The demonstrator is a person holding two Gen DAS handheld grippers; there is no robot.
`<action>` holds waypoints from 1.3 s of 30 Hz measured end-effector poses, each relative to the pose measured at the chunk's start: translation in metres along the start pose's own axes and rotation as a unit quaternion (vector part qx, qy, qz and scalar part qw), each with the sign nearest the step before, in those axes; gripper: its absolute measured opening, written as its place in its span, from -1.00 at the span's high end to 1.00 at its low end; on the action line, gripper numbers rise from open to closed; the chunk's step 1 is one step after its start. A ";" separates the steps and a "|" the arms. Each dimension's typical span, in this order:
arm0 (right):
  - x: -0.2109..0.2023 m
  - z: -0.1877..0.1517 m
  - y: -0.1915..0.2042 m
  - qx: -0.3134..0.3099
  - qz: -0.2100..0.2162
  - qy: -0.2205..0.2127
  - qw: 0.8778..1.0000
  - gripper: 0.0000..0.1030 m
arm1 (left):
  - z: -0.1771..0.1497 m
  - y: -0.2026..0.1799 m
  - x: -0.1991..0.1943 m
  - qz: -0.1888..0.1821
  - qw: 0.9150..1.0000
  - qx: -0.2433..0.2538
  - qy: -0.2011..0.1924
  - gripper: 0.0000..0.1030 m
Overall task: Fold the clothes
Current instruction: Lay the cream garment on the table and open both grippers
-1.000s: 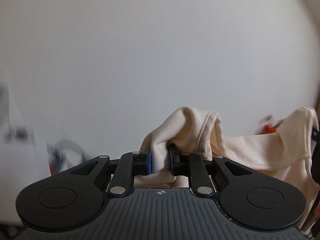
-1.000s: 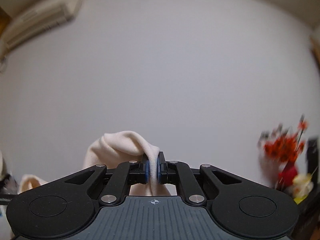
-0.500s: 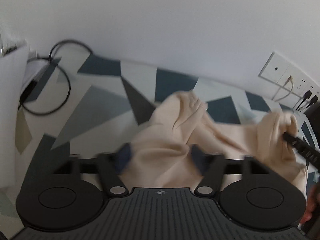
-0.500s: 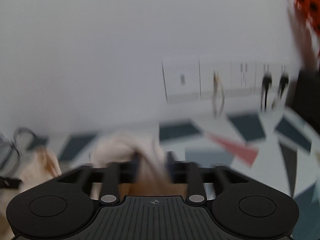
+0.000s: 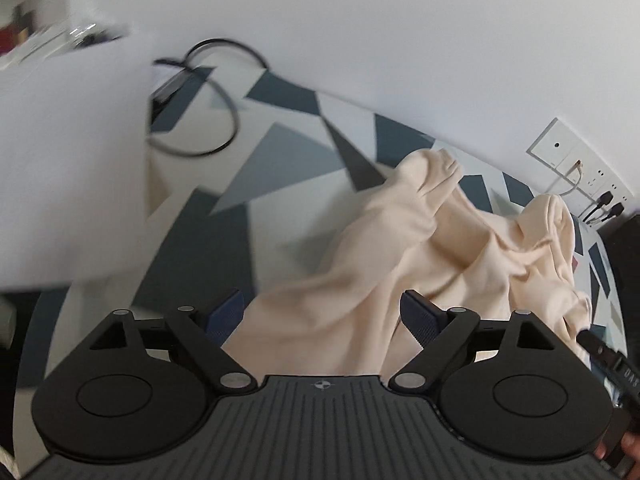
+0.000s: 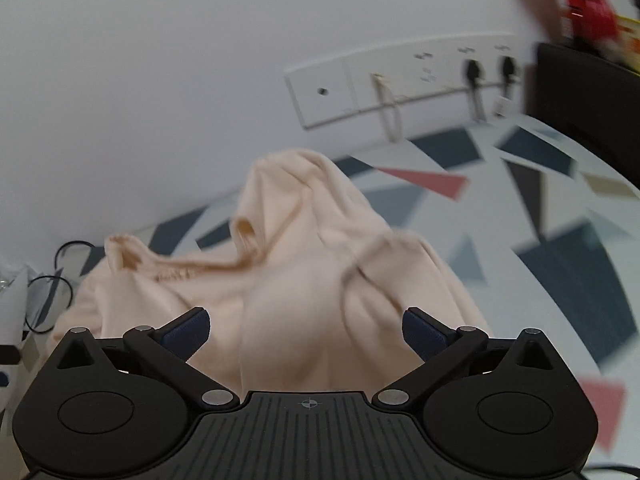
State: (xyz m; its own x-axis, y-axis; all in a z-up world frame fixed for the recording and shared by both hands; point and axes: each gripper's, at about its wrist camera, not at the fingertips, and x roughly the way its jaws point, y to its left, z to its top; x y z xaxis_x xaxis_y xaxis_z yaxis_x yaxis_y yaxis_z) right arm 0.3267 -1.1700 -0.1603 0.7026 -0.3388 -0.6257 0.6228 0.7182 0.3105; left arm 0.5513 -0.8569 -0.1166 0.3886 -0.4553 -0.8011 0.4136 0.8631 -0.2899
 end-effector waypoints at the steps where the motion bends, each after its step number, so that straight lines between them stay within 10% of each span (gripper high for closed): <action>1: -0.013 -0.007 0.000 0.008 -0.010 -0.002 1.000 -0.98 | -0.008 0.006 -0.007 0.002 1.000 -0.003 -0.006 -0.69; 9: -0.134 -0.053 -0.011 0.104 -0.068 -0.056 0.991 -0.98 | -0.079 0.041 -0.077 0.025 0.994 0.017 -0.107 -0.73; 20: -0.262 -0.095 -0.037 0.143 -0.111 -0.118 0.976 -0.98 | -0.119 0.085 -0.110 -0.040 0.997 -0.026 -0.053 -0.75; 32: -0.147 -0.118 -0.020 0.060 -0.099 0.053 0.992 -0.98 | -0.158 0.072 -0.062 0.052 0.998 0.038 -0.004 -0.78; 39: -0.094 -0.129 0.010 -0.107 -0.091 0.147 0.979 -0.98 | -0.171 0.040 -0.021 0.122 0.991 0.057 0.019 -0.80</action>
State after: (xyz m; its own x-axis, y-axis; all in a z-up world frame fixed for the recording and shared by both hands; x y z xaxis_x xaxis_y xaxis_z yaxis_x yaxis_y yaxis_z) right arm 0.2225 -1.0523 -0.1909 0.4367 -0.3059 -0.8460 0.6207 0.7831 0.0373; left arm 0.4192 -0.7754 -0.2006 0.4579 -0.2258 -0.8598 0.4029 0.9149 -0.0257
